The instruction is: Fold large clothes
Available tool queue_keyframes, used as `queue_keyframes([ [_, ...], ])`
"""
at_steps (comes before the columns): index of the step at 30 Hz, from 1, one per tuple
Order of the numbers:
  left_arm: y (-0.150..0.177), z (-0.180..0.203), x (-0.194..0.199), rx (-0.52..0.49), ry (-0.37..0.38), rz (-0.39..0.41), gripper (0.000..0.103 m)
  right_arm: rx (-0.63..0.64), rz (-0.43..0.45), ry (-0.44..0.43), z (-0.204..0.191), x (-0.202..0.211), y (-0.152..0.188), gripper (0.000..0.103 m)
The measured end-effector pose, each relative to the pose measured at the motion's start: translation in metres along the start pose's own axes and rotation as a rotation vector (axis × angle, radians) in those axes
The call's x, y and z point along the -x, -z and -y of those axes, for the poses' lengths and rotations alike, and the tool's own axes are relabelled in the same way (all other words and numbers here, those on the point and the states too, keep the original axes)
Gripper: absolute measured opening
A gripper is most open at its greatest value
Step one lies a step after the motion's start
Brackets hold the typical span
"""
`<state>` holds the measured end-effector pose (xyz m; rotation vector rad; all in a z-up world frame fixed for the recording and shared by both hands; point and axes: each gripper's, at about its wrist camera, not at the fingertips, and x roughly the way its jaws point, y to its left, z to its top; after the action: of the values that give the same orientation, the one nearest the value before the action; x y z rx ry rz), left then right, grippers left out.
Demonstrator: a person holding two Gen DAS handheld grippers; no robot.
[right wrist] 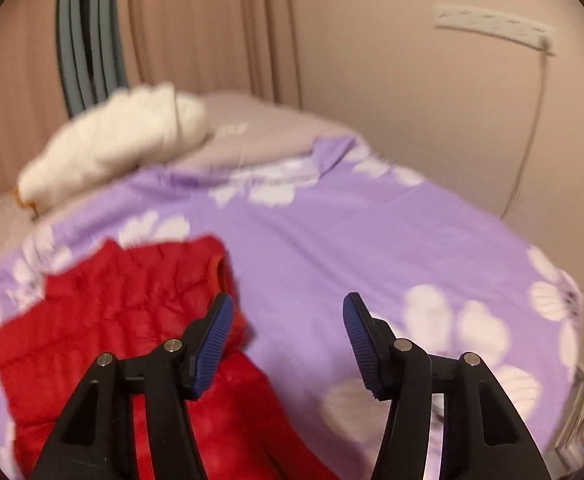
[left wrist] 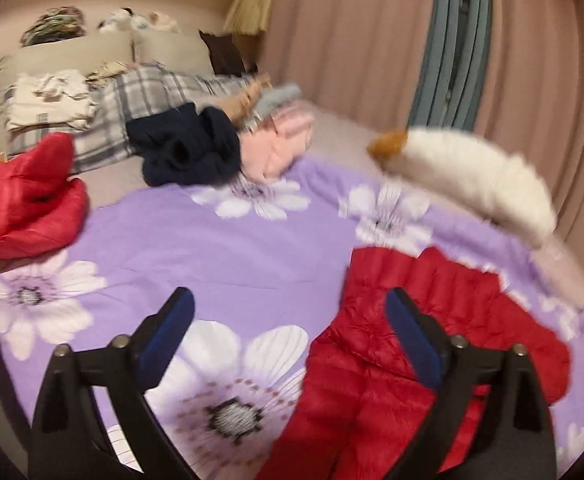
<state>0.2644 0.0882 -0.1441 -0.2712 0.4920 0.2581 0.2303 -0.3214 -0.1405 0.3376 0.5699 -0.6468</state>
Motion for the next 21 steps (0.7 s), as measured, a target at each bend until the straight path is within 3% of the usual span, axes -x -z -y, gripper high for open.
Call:
queue_keyframes([
  [2, 0.005, -0.019, 0.020, 0.040, 0.051, -0.028, 0.100, -0.051, 0.020, -0.003, 0.021, 0.026, 0.003, 0.077],
  [3, 0.015, -0.029, 0.026, 0.068, 0.090, -0.060, 0.100, -0.075, 0.026, -0.021, 0.030, 0.035, 0.008, 0.080],
  [7, 0.055, -0.062, 0.026, 0.159, 0.112, -0.186, 0.099, -0.122, -0.038, -0.077, 0.063, 0.044, 0.040, 0.080],
  [11, 0.093, -0.071, 0.024, 0.112, 0.085, -0.239, 0.098, -0.081, -0.087, -0.037, 0.078, 0.040, 0.075, 0.080],
  [18, 0.152, -0.091, 0.023, 0.140, 0.107, -0.387, 0.098, -0.080, -0.198, -0.071, 0.091, 0.035, 0.126, 0.080],
  [21, 0.163, -0.083, 0.034, 0.034, 0.099, -0.372, 0.097, -0.070, -0.245, -0.103, 0.093, 0.033, 0.147, 0.080],
])
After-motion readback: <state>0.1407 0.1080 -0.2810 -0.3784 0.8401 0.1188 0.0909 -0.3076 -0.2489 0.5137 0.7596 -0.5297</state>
